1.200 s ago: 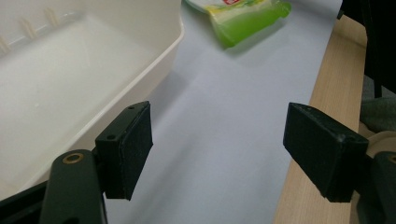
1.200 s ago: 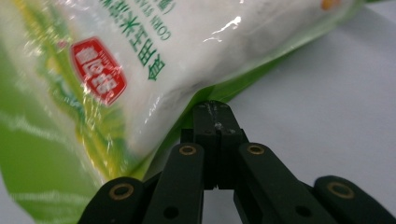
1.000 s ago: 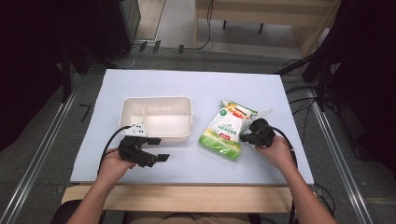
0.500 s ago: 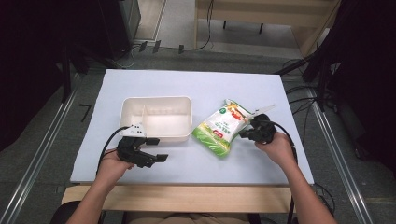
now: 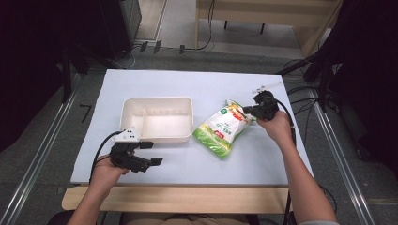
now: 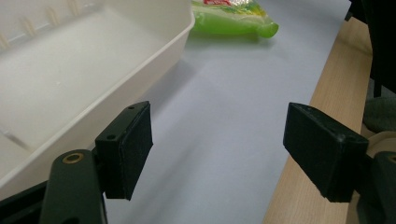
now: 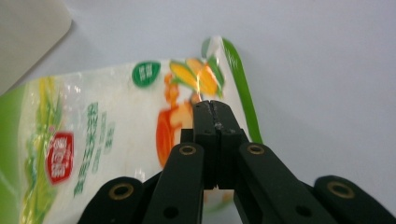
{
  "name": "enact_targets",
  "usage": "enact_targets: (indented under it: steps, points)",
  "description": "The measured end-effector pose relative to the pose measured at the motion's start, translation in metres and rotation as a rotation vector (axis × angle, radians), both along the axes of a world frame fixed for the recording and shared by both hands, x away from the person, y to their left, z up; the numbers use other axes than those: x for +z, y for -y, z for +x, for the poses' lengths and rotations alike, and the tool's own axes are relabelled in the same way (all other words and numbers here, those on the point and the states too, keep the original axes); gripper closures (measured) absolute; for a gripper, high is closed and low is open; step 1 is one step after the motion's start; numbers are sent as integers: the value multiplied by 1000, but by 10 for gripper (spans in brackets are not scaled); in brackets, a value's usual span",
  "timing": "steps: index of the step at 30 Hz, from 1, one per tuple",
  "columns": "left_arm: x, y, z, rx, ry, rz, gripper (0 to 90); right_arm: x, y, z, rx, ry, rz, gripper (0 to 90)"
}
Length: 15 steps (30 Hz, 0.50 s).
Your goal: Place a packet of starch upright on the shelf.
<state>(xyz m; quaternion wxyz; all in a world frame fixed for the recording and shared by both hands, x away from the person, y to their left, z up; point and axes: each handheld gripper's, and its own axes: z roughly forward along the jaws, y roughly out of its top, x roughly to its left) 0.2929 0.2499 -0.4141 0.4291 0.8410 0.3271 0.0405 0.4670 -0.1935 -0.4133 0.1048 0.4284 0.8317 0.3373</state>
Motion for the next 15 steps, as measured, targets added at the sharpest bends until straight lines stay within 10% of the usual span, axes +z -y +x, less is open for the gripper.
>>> enact_targets:
  steps: [15]
  points:
    - [-1,-7,-6,14,1,-11,249,-16,-72,67,75,-73,-89,900]
